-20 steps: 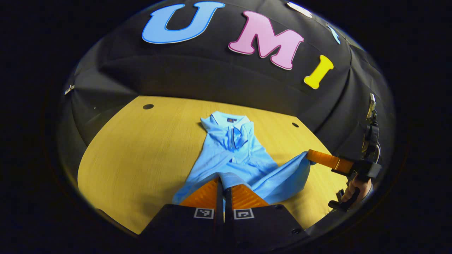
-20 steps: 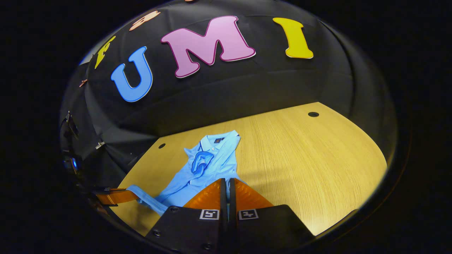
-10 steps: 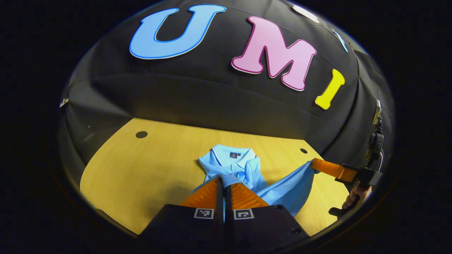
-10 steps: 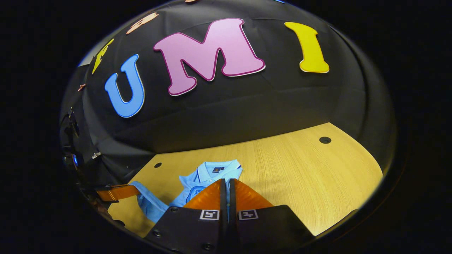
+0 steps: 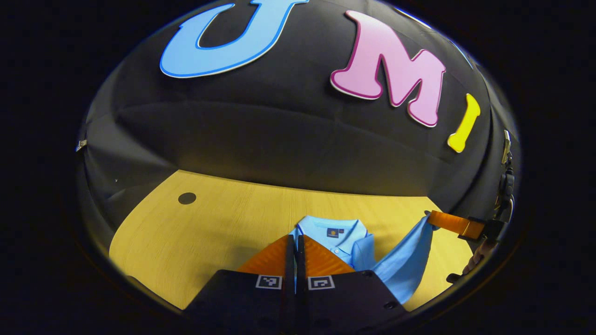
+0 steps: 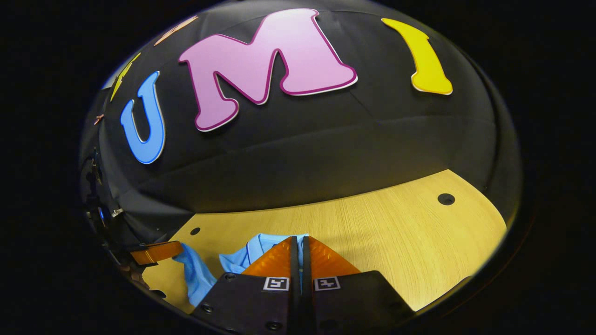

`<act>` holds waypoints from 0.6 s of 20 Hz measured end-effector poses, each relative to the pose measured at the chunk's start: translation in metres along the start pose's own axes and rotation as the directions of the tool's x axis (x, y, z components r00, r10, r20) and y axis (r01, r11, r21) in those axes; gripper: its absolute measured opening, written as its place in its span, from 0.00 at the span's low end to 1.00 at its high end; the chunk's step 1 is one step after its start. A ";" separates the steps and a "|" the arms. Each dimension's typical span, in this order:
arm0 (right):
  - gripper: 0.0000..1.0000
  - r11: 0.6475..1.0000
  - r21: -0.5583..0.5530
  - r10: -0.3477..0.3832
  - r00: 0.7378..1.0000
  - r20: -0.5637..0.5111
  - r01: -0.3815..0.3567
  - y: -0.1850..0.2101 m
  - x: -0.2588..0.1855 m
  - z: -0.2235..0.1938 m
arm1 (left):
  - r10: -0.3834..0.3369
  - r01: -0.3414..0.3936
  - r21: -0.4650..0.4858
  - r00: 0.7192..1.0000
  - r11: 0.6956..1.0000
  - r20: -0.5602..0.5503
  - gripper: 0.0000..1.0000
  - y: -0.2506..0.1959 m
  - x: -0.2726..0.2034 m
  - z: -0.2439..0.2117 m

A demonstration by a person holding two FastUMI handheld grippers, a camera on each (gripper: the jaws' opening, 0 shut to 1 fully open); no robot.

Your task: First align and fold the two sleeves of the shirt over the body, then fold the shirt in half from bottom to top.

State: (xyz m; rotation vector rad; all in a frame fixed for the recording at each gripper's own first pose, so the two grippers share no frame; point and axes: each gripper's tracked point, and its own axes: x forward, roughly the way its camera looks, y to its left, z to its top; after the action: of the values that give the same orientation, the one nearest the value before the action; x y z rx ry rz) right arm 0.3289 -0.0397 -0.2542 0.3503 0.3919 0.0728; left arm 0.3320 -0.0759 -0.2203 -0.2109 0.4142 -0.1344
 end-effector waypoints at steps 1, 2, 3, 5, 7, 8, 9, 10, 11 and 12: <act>0.05 1.000 -0.002 -0.005 1.000 -0.007 0.005 -0.003 0.010 -0.002 | 0.008 -0.008 -0.002 1.000 1.000 0.000 0.06 0.002 0.012 0.002; 0.05 1.000 -0.005 -0.009 1.000 -0.016 0.009 -0.006 0.020 -0.005 | 0.014 -0.014 -0.007 1.000 1.000 -0.007 0.06 0.005 0.024 0.002; 0.05 1.000 -0.011 -0.019 0.999 -0.032 0.019 -0.010 0.030 -0.010 | 0.023 -0.023 -0.008 0.999 1.000 -0.023 0.06 0.007 0.035 -0.001; 0.05 0.999 -0.020 -0.041 0.996 -0.084 0.040 -0.021 0.052 -0.027 | 0.037 -0.037 0.006 0.997 0.999 -0.062 0.06 0.012 0.056 -0.017; 0.05 0.998 -0.016 -0.066 0.987 -0.145 0.065 -0.029 0.067 -0.048 | 0.053 -0.052 0.015 0.992 0.999 -0.110 0.06 0.015 0.073 -0.040; 0.05 0.997 -0.016 -0.079 0.984 -0.162 0.077 -0.032 0.074 -0.057 | 0.059 -0.058 0.010 0.990 0.998 -0.126 0.06 0.016 0.078 -0.046; 0.05 0.996 -0.017 -0.091 0.977 -0.195 0.090 -0.037 0.080 -0.070 | 0.060 -0.059 0.008 0.989 0.998 -0.132 0.06 0.016 0.081 -0.049; 0.05 0.994 -0.020 -0.114 0.970 -0.216 0.112 -0.044 0.085 -0.078 | 0.068 -0.067 0.014 0.989 0.998 -0.135 0.06 0.017 0.084 -0.052; 0.05 0.992 -0.014 -0.128 0.957 -0.260 0.129 -0.049 0.087 -0.089 | 0.074 -0.072 0.018 0.987 0.997 -0.141 0.06 0.019 0.085 -0.054; 0.05 0.989 0.002 -0.143 0.941 -0.308 0.151 -0.054 0.087 -0.102 | 0.083 -0.080 0.022 0.985 0.997 -0.151 0.06 0.019 0.086 -0.058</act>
State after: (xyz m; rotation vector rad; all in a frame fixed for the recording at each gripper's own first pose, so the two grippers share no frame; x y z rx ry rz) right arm 0.3701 -0.0457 -0.3928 0.3345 0.7276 -0.0252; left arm 0.3874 -0.0826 -0.3095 -0.1680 0.5729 -0.0735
